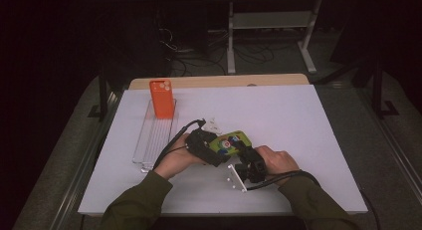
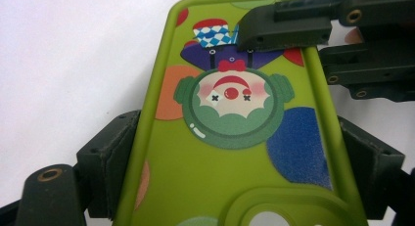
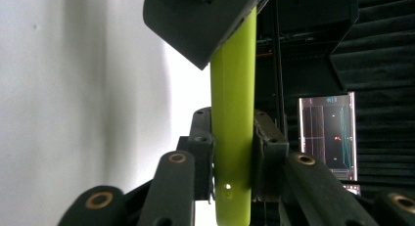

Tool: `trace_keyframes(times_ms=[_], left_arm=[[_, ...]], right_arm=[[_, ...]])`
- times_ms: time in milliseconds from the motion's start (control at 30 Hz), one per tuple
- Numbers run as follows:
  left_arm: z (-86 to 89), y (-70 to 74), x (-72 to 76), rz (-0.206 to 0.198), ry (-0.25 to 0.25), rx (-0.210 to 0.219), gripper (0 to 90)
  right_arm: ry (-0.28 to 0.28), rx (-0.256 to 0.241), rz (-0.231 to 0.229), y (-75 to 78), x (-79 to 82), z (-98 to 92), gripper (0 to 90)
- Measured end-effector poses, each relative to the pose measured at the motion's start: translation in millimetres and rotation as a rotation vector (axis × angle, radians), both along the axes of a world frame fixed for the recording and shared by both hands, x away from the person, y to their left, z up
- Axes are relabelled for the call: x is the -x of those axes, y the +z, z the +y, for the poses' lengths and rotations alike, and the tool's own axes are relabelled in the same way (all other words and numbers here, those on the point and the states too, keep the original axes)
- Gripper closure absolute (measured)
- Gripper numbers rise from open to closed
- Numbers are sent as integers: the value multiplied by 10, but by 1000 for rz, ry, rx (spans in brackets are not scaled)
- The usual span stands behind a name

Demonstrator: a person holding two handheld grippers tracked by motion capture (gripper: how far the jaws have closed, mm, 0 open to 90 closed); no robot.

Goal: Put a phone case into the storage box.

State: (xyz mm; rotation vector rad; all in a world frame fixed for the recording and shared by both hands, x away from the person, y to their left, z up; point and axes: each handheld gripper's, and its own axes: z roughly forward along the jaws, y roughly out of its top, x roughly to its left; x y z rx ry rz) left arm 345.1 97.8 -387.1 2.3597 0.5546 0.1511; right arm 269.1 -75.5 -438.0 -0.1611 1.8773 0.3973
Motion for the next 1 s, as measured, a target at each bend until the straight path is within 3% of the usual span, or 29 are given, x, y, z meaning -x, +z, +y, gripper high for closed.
trace_keyframes(times_ms=[233,300,467,633,733,867,1000], left_arm=[[-5,-13,4,15,12,28,149],[16,-1,-10,2,-10,16,145],[35,4,9,-18,-15,57,132],[89,55,-12,-15,7,114,14],[159,100,-29,-18,4,131,0],[238,147,-39,-30,22,168,0],[295,170,-45,-39,25,178,0]], right_arm=[[-3,23,-28,-24,18,16,763],[0,22,-34,-16,21,13,764],[7,7,-41,-3,27,7,766],[1,15,-39,-6,13,-10,766],[-16,1,-17,15,-8,-19,765],[-61,-79,66,57,-38,-60,765],[-73,-128,115,106,-85,-109,765]])
